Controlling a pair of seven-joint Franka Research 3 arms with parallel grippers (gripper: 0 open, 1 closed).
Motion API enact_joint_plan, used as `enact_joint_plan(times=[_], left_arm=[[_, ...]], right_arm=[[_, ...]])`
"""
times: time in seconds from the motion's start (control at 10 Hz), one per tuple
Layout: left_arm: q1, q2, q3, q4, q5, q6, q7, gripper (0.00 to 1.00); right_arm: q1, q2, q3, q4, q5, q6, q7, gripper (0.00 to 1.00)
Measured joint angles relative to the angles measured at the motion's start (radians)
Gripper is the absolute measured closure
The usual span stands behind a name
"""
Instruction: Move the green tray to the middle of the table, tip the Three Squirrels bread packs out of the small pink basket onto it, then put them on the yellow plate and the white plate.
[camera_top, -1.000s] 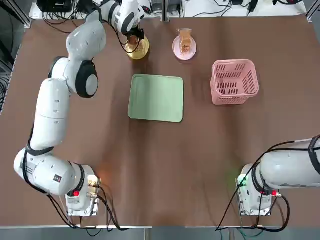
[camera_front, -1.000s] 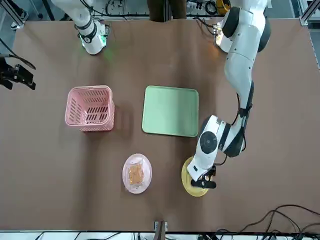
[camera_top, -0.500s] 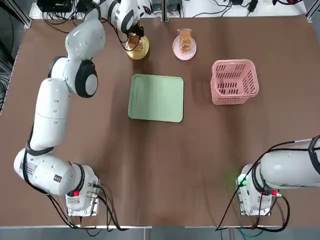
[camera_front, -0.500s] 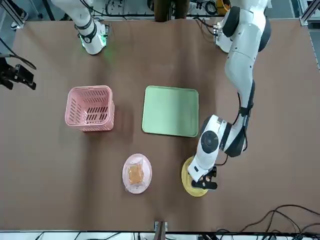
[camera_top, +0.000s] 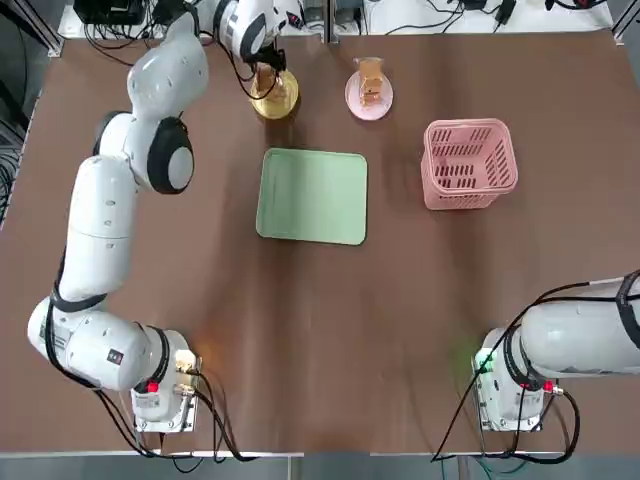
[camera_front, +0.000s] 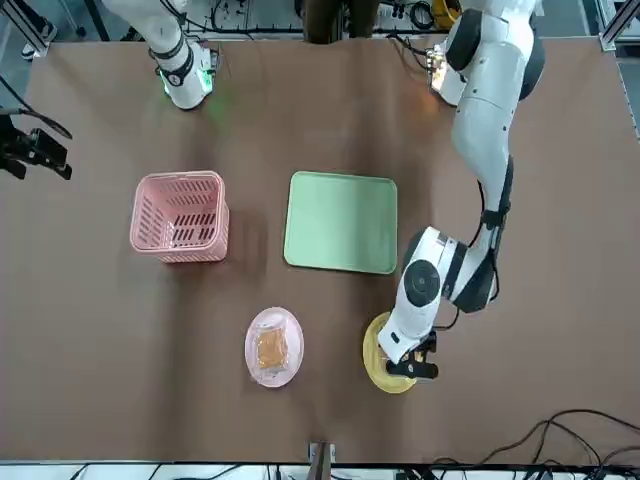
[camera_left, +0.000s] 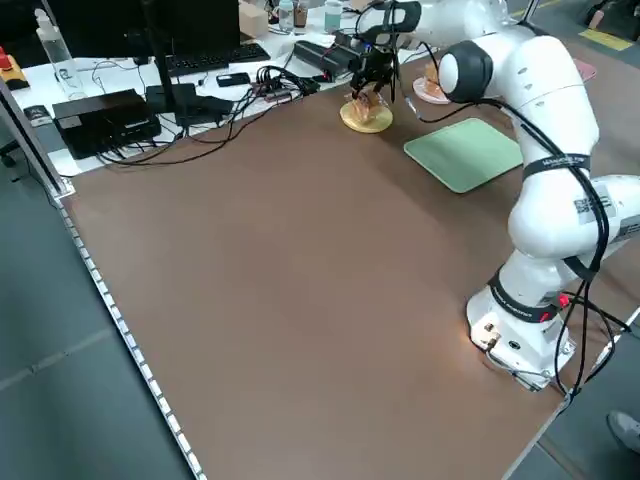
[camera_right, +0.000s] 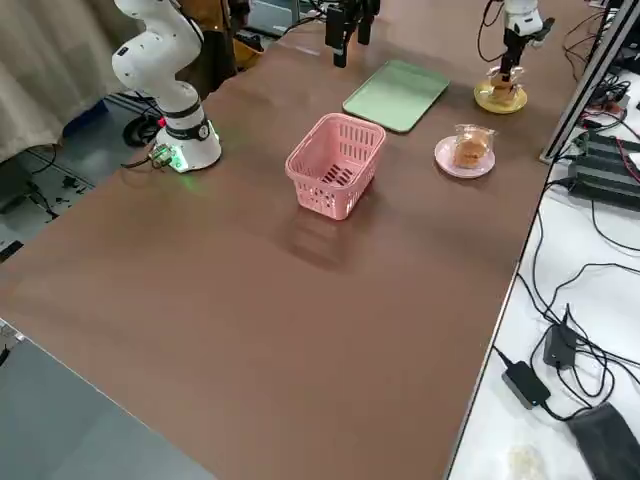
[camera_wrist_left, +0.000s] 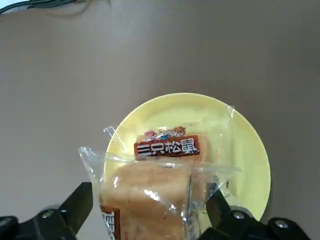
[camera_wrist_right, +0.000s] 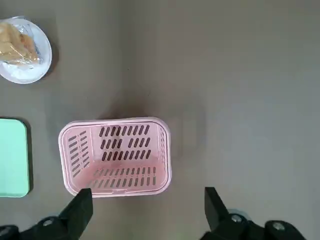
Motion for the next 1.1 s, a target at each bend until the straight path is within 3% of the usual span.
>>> enact_joint_plan(times=[1.1], left_arm=[[0.001, -0.023, -0.004, 0.001, -0.035, -0.042, 0.0, 0.0]], right_arm=[[0.0, 0.0, 0.001, 0.0, 0.0, 0.005, 0.0, 0.01]])
